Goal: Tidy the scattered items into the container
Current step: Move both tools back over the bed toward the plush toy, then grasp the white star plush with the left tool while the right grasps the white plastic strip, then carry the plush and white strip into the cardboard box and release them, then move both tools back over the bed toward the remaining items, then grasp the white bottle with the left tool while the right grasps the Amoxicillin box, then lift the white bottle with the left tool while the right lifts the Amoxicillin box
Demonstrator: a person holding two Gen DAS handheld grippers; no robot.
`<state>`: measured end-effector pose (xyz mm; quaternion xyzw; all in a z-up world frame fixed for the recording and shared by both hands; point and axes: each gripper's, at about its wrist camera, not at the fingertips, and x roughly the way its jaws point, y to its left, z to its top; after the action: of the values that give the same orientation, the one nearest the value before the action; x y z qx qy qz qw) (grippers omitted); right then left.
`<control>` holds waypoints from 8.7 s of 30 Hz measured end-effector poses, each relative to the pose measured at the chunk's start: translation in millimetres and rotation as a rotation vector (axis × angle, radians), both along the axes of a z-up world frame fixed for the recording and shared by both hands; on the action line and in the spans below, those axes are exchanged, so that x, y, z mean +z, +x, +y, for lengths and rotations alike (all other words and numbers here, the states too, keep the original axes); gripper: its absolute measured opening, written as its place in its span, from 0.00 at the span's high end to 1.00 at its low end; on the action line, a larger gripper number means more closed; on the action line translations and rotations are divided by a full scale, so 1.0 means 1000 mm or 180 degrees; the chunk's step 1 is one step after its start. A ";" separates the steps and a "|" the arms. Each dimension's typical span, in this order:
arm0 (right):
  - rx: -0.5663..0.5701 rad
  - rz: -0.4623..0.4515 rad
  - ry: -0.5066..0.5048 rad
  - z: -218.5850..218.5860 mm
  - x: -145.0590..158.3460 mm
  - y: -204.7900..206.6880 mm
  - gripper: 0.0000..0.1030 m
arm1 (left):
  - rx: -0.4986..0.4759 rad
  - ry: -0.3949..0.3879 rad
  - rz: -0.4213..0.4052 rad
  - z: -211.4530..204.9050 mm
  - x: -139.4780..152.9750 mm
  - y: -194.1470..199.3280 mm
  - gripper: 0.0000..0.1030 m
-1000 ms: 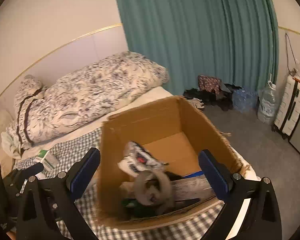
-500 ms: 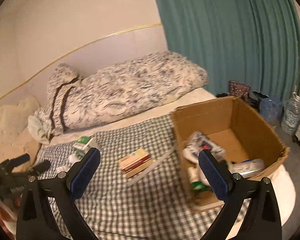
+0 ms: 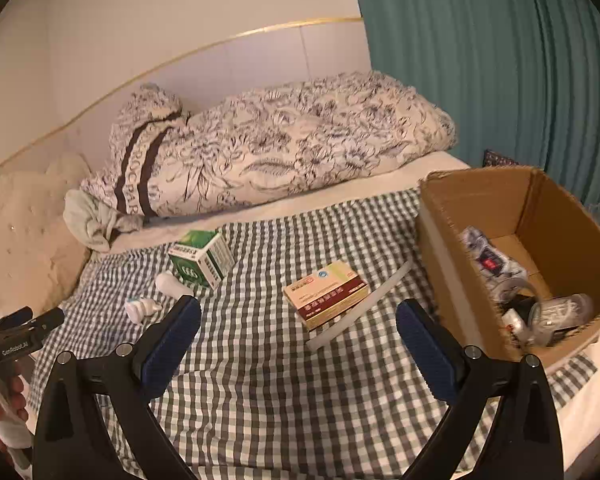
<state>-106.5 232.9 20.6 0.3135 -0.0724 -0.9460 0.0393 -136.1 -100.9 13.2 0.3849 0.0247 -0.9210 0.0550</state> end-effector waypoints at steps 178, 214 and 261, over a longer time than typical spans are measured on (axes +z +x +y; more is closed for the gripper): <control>-0.0042 -0.0251 0.0001 0.000 -0.033 -0.001 0.11 | 0.0109 0.0144 -0.0174 0.037 -0.012 0.013 0.00; 0.0733 -0.0629 0.0953 -0.014 -0.148 -0.181 0.10 | 0.0714 0.0144 -0.0804 0.028 -0.153 -0.193 0.00; 0.1005 -0.0884 0.0911 -0.037 -0.177 -0.077 0.05 | 0.0205 0.0150 -0.0069 0.060 -0.074 -0.073 0.77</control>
<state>-183.0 196.3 -156.3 0.4502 0.1074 -0.8766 0.1315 -209.3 -40.6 -60.7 0.3950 0.0582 -0.9137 0.0758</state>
